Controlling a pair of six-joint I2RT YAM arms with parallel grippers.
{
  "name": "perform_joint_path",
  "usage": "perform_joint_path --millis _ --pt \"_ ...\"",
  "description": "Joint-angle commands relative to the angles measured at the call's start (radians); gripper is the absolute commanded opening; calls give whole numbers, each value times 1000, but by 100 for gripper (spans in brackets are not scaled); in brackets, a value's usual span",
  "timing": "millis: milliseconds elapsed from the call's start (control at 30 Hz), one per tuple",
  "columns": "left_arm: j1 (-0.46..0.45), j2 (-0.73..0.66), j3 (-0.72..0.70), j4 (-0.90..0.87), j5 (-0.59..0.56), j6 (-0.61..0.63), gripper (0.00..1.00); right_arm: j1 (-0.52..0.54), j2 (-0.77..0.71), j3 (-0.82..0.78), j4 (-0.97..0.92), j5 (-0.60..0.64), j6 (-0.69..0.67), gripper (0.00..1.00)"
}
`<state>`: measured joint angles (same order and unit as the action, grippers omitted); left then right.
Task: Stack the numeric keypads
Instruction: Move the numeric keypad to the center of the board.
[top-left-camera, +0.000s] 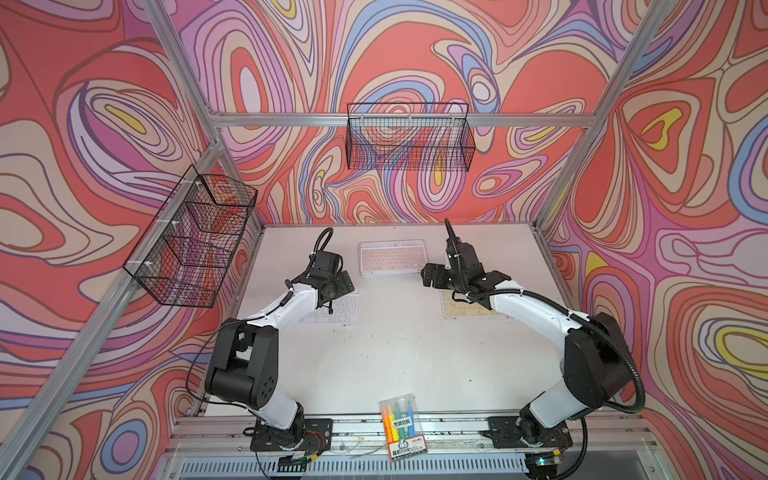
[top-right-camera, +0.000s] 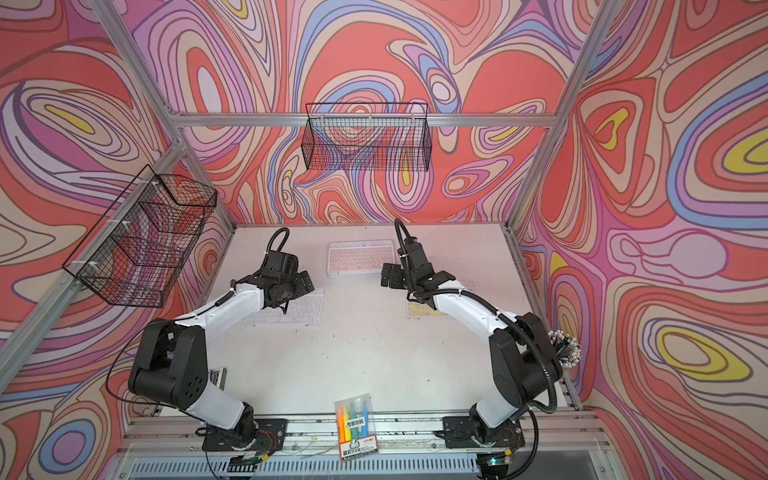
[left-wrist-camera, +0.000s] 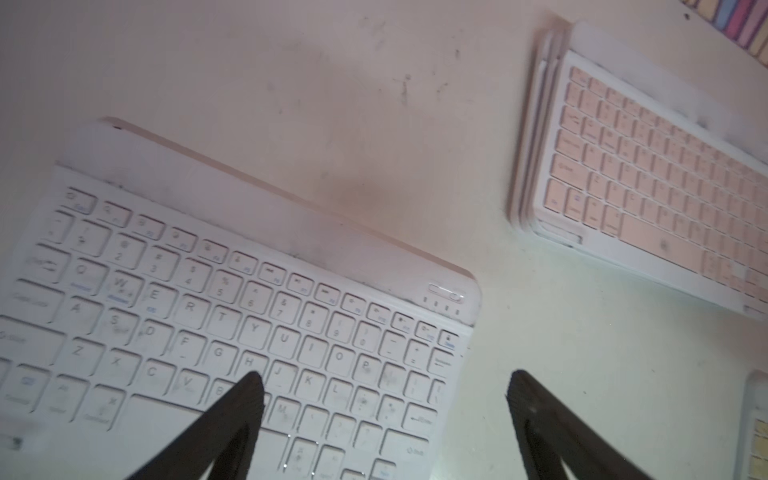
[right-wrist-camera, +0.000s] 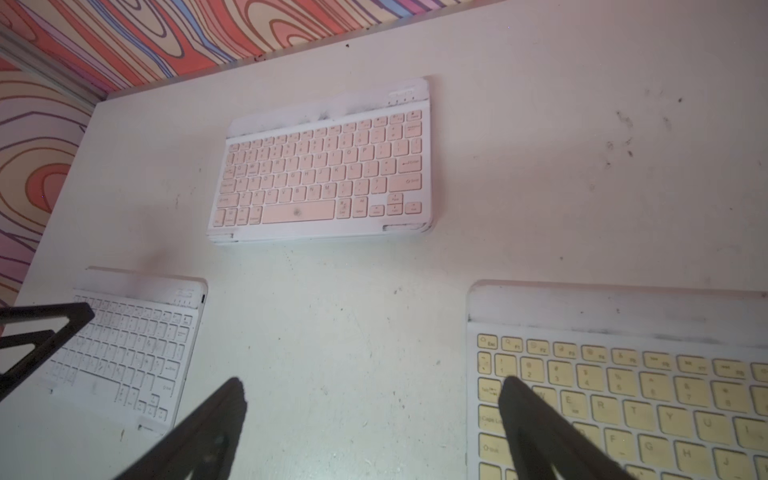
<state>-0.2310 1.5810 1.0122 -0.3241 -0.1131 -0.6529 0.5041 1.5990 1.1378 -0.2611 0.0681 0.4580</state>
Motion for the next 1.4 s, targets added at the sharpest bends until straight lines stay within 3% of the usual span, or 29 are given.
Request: perform_joint_path --millis 0,367,767,1067,1367 --pt "28 -4 -12 -56 -116 13 96 2 5 39 -12 91 0 98" --pt "292 -3 -100 -18 53 -3 98 18 21 -33 58 -15 47 98" --pt "428 82 -89 35 110 -21 97 83 42 -59 45 -4 85 97" --pt "455 125 -52 53 158 -8 97 109 112 -3 20 -72 109 96" --pt "451 175 -106 182 344 -37 94 125 240 80 -3 -176 159 96"
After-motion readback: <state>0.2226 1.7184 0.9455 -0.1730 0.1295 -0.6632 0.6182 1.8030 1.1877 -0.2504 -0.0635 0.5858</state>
